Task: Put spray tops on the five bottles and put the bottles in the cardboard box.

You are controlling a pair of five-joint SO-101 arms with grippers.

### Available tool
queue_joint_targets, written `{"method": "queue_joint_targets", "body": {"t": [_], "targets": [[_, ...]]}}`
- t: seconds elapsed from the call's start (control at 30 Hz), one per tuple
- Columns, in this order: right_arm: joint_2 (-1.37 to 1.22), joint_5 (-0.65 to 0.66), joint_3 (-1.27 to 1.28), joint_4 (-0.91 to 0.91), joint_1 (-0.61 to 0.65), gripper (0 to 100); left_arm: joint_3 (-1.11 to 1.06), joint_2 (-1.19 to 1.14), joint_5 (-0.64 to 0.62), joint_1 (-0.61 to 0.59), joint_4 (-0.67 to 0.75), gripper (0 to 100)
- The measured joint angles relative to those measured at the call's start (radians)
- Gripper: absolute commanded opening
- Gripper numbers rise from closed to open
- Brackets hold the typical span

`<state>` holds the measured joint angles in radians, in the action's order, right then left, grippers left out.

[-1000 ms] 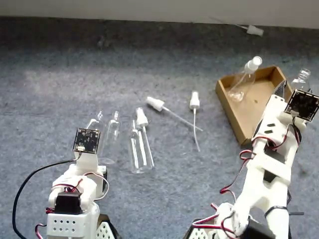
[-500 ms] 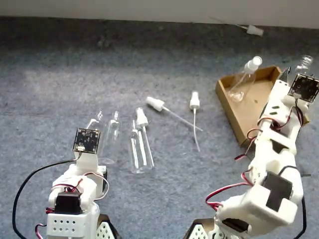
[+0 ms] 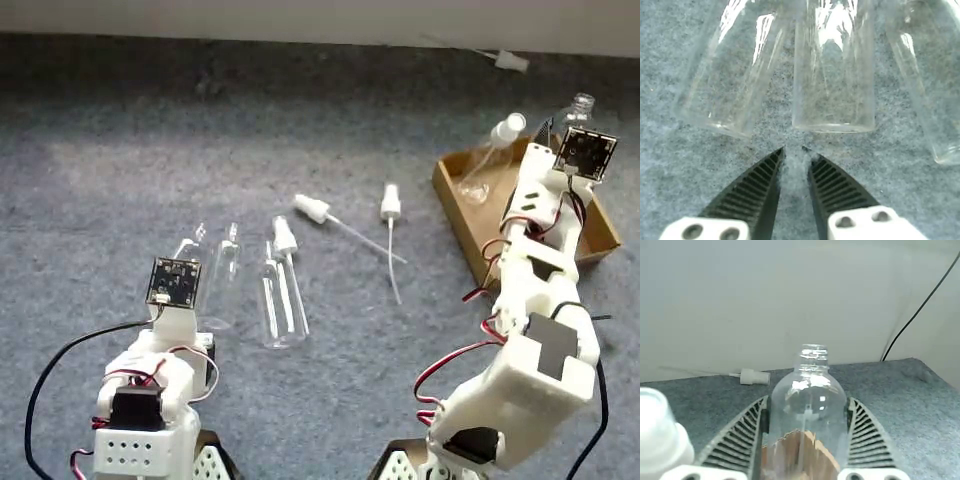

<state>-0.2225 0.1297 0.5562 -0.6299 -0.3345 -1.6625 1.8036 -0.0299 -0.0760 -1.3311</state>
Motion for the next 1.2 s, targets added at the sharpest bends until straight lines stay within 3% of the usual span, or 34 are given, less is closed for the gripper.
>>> {"method": "queue_joint_targets", "body": {"t": [0.1,0.27,0.53,1.2], "targets": [[0.0,0.0,0.0,-0.021,0.006,8.0,0.0,0.0,0.0,0.0,0.0,1],[-0.026,0.0,-0.002,-0.239,0.009,8.0,0.0,0.0,0.0,0.0,0.0,1],[-0.284,0.0,-0.014,-0.456,0.009,8.0,0.0,0.0,0.0,0.0,0.0,1],[-0.614,-0.002,-0.31,-0.519,-0.015,8.0,0.0,0.0,0.0,0.0,0.0,1]]}}
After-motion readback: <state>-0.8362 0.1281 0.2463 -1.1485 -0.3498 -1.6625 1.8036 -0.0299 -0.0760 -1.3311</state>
